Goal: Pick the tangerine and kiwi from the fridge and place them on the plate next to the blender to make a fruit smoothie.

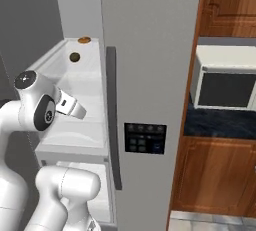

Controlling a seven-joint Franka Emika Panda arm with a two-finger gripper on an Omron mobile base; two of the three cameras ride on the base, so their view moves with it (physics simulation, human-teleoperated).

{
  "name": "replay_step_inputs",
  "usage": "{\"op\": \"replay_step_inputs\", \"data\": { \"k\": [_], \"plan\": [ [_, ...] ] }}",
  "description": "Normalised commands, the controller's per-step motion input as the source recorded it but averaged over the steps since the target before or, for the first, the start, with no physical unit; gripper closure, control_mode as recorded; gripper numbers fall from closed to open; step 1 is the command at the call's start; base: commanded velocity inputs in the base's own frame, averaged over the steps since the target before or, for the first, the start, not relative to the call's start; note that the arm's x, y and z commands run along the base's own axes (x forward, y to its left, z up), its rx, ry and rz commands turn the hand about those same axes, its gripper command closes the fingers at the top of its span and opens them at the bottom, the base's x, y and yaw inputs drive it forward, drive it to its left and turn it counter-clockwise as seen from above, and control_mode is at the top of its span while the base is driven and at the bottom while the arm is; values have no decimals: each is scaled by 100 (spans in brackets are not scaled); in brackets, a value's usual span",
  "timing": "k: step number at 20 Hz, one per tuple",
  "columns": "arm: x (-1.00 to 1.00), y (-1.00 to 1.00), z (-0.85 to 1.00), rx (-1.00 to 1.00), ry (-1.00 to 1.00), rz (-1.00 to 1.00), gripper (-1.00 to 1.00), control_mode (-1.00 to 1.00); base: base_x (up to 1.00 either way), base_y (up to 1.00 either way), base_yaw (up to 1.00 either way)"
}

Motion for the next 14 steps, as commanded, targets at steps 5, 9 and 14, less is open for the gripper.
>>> {"op": "replay_step_inputs", "data": {
  "k": [5,9,14],
  "plan": [
    [0,0,0,0,0,0,-100,100,30,22,-4],
    [0,0,0,0,0,0,-100,100,7,29,0],
    [0,0,0,0,0,0,-100,100,14,5,5]
  ]
}}
